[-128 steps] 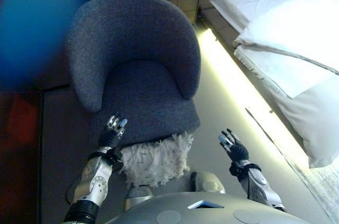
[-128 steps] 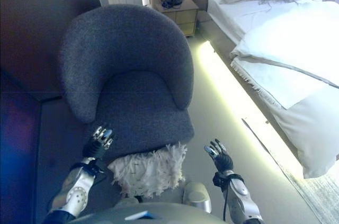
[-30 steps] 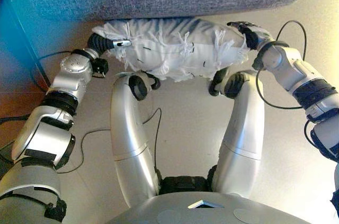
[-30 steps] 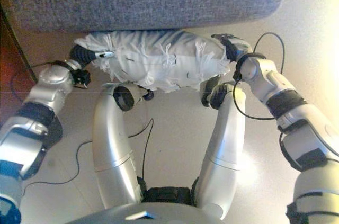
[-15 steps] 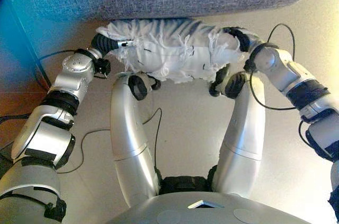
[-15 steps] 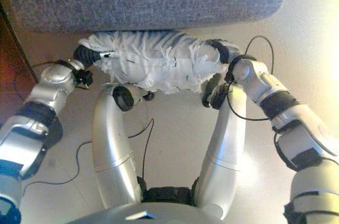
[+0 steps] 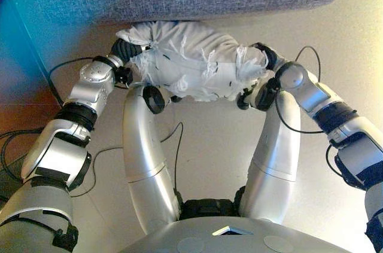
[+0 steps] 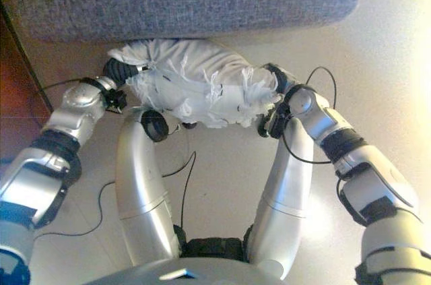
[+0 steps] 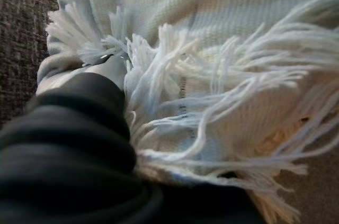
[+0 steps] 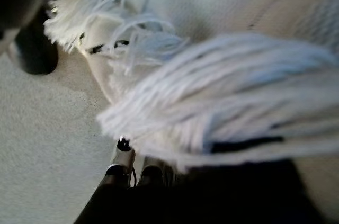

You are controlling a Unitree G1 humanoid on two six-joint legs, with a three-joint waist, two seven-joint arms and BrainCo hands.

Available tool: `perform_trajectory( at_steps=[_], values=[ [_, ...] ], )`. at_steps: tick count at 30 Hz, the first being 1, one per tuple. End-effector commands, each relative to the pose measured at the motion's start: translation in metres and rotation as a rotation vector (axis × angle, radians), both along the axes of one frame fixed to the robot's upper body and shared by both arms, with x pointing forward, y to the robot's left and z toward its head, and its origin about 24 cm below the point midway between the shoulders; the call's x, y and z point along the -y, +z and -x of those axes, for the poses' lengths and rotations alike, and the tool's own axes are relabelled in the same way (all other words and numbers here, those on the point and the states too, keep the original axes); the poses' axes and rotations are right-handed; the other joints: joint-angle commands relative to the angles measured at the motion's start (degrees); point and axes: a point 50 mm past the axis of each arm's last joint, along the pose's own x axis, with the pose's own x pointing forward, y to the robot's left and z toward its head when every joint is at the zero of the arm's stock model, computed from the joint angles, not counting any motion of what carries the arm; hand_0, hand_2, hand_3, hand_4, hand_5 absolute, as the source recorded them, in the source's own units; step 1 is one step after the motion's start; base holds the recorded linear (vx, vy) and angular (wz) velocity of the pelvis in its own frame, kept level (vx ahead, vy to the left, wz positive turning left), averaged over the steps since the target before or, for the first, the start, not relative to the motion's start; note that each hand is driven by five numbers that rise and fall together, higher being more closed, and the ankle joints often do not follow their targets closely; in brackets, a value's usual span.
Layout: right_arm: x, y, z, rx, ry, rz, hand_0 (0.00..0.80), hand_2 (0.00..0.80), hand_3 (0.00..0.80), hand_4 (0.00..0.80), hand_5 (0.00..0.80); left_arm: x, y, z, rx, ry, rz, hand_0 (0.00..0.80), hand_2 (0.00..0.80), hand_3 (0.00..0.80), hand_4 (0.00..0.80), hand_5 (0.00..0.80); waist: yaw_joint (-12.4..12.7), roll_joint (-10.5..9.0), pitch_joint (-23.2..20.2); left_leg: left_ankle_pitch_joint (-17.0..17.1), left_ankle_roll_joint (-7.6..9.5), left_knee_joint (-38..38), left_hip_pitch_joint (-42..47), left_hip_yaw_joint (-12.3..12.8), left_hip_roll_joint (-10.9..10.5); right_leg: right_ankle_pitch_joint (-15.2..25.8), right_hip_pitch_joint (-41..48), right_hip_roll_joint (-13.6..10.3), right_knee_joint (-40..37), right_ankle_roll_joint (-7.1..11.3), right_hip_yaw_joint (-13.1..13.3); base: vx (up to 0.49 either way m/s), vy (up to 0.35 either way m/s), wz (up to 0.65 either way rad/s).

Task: Pick up the cushion and take it to the sofa

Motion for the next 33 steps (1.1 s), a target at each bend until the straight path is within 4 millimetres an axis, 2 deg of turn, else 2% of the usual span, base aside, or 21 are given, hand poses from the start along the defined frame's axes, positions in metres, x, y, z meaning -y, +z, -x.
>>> perform_trajectory(
  at_steps=[1,7,12,19,23,29,30,33],
  values=[
    [-0.029,0.000,0.010,0.088,0.065,-0.217,0.800,0.800,0.800,0.800,0.800,0.040,0.016,0.011,0.235,-0.117,0.246,0.800,0.800,0.800,0.800,0.800,-0.28,0.84,-0.22,-5.50,-6.48,-2.65,7.25,-2.53,2.17,8.76,6.62,-1.65,-14.16,3.27,2.08,0.000,0.000,0.00],
    [-0.024,-0.022,0.032,0.142,0.006,-0.489,0.800,0.800,0.800,0.800,0.800,0.048,-0.014,0.036,0.289,0.002,0.240,0.800,0.800,0.800,0.800,0.800,-0.34,-0.03,-0.22,-0.33,-8.69,-17.36,17.98,-1.63,1.31,13.07,17.09,0.53,-25.51,5.36,0.07,-0.020,-0.005,-0.08],
    [-0.017,-0.028,0.046,0.177,-0.023,-0.742,0.800,0.800,0.800,0.800,0.800,0.046,-0.022,0.046,0.311,0.078,0.268,0.800,0.800,0.800,0.800,0.800,-0.66,-0.60,-0.22,4.25,-9.22,-29.45,28.30,-0.65,0.60,15.78,27.19,0.56,-35.99,6.32,-1.73,-0.008,-0.020,-0.03],
    [0.002,-0.046,0.075,0.160,-0.055,-0.996,0.800,0.800,0.800,0.800,0.800,0.036,-0.032,0.059,0.254,0.109,0.283,0.800,0.800,0.800,0.800,0.800,0.72,-1.82,-0.82,8.88,-7.82,-43.21,45.67,-0.65,-3.29,18.82,45.43,-1.18,-50.32,8.14,-6.68,0.066,-0.049,0.19],
    [0.007,-0.051,0.082,0.132,-0.055,-1.012,0.800,0.800,0.800,0.800,0.800,0.031,-0.038,0.064,0.212,0.124,0.331,0.800,0.800,0.800,0.800,0.800,1.33,-2.43,-3.19,9.48,-7.19,-47.12,51.16,-0.43,-4.81,19.54,51.76,-1.15,-55.15,8.37,-8.69,0.092,-0.046,-0.04],
    [0.009,-0.058,0.088,0.050,-0.105,-1.132,0.800,0.800,0.800,0.800,0.800,0.035,-0.039,0.068,0.167,0.101,0.365,0.800,0.800,0.800,0.800,0.800,2.09,-3.59,-8.44,10.05,-5.71,-54.34,61.70,-0.22,-7.50,20.66,62.77,0.09,-62.22,8.55,-11.38,0.095,-0.048,-0.01],
    [0.007,-0.059,0.088,0.046,-0.112,-1.145,0.800,0.800,0.800,0.800,0.800,0.036,-0.039,0.068,0.165,0.102,0.360,0.800,0.800,0.800,0.800,0.800,2.02,-3.86,-9.26,11.54,-5.13,-56.14,62.83,0.29,-7.97,22.11,64.03,0.22,-64.05,8.09,-11.96,0.057,-0.051,0.07],
    [0.000,-0.063,0.092,0.031,-0.114,-1.148,0.800,0.800,0.800,0.800,0.800,0.041,-0.043,0.069,0.141,0.103,0.331,0.800,0.800,0.800,0.800,0.800,1.90,-4.20,-12.22,12.26,-4.91,-61.01,68.72,1.04,-8.44,22.51,69.96,1.69,-68.29,8.23,-12.88,0.096,-0.057,0.01]
  ],
)
